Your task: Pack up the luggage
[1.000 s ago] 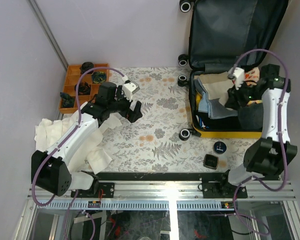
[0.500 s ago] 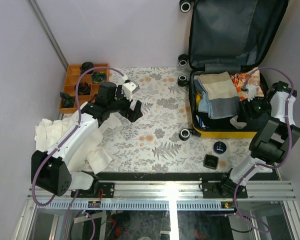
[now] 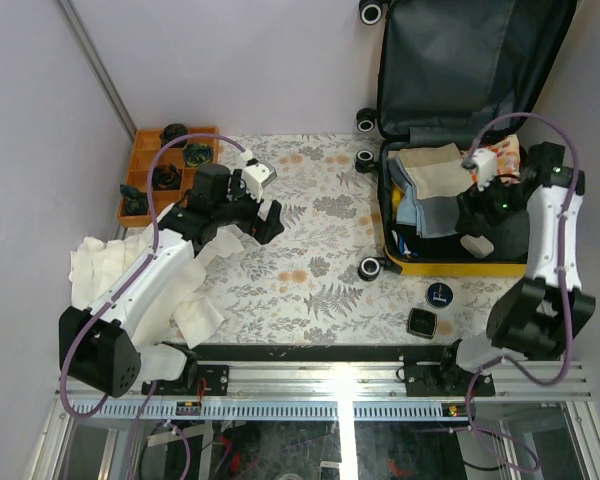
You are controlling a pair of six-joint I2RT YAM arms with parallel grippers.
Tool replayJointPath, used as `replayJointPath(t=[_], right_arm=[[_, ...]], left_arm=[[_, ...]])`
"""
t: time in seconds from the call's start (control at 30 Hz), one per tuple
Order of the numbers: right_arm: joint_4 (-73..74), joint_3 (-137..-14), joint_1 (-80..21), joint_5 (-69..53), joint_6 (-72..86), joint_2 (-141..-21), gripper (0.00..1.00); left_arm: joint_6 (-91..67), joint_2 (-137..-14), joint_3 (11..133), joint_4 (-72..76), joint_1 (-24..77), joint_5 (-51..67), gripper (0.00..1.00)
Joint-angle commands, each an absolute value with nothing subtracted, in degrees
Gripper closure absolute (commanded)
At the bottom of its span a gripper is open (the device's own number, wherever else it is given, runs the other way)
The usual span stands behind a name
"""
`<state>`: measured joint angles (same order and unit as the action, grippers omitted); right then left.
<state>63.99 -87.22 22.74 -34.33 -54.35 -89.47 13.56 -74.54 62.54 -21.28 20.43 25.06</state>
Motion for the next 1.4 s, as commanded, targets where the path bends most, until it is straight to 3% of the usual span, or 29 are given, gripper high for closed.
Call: replayJointPath(t=[0.0,0.3,0.67,1.07,1.37], right_arm=[[68.6,-82.7,12.4,-37.0,-53.3,-78.9,0.18],[66.3,-67.7,-5.6,-31.3,-53.7,-67.1,0.18],[62.8,-55.5,-17.2,-26.1,-55.4,-62.0,0.19],[61.4,-42.5,-19.9,-19.8,-64.3,-56.9,0.18],[49.3,-34.0,-19.9,-12.6,-63.0,-57.2,0.05]], left_arm=[[13.0,-73.3,62.5,-18.4,19.8,25.1,0.0],[12.5,-72.6,62.1,-18.2,19.9,25.4,0.0],[13.2,-71.0,61.3,-18.7,19.8,24.5,0.0],[12.9,-72.0,61.3,-18.2,19.8,25.5,0.0],[13.0,-72.7,61.7,-18.2,19.8,25.1,0.0]])
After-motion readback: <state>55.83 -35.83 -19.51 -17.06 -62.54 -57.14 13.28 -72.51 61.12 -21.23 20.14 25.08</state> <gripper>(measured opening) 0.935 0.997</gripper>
